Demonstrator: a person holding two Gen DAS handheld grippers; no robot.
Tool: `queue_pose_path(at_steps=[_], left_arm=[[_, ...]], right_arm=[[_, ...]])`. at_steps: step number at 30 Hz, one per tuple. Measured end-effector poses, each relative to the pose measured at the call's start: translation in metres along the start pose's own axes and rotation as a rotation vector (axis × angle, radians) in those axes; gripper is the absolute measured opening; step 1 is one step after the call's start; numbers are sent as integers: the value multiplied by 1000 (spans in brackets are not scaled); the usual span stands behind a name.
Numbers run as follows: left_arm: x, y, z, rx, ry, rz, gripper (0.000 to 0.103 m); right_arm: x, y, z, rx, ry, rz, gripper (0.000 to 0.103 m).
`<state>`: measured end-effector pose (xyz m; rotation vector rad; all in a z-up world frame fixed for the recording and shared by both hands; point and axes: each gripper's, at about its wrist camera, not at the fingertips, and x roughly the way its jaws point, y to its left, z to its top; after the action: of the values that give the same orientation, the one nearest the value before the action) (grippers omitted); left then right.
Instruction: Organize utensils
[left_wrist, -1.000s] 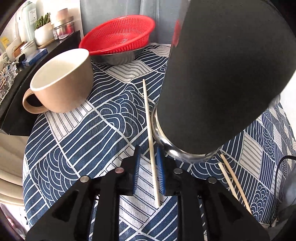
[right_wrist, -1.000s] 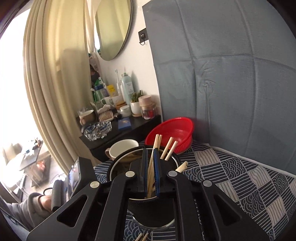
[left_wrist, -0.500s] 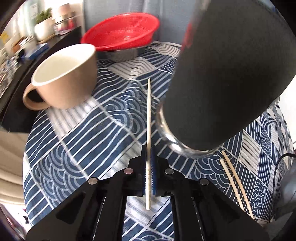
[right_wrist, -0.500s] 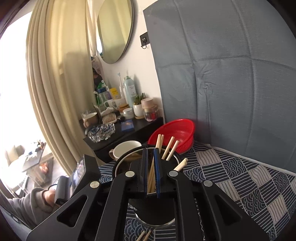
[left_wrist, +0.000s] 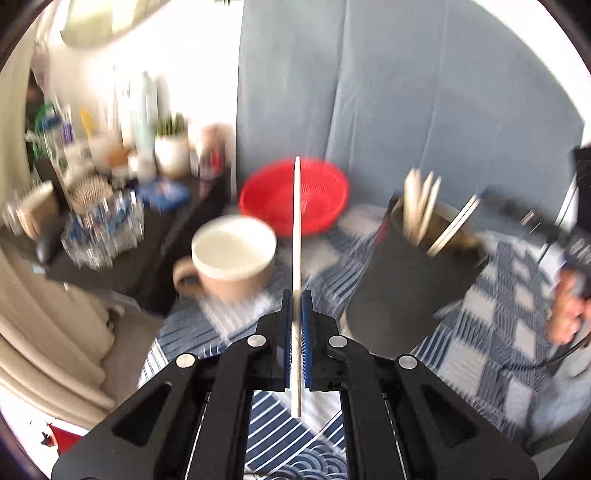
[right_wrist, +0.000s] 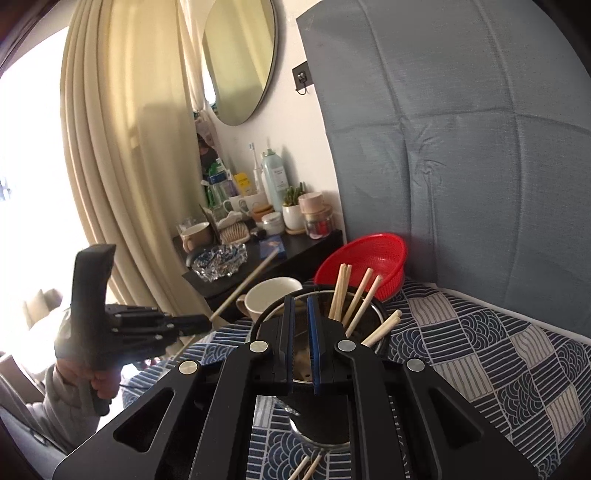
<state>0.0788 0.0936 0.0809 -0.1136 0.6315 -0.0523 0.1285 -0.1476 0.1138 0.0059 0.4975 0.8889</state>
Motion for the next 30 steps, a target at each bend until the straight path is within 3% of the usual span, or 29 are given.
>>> queue_pose_path(at_steps=[2,6,12,19,30], left_arm=[[-17,-8,9,19,-63,-24,5],[-34,-37,27,108,-149,-84,5],[-25,-71,51,187,-197,-139,5],[2,-85,64,131,-355,-280,5],[49,-84,46,73,-288,-308,5]], right_arm=[[1,-1,3,23,2,34,8],[0,-4,10,82,-7,115,34],[-6,-15,17,104,-27,91,39],[-15,-44,9,140,-32,14,44],[-14,-53,1,111,-21,-7,49]])
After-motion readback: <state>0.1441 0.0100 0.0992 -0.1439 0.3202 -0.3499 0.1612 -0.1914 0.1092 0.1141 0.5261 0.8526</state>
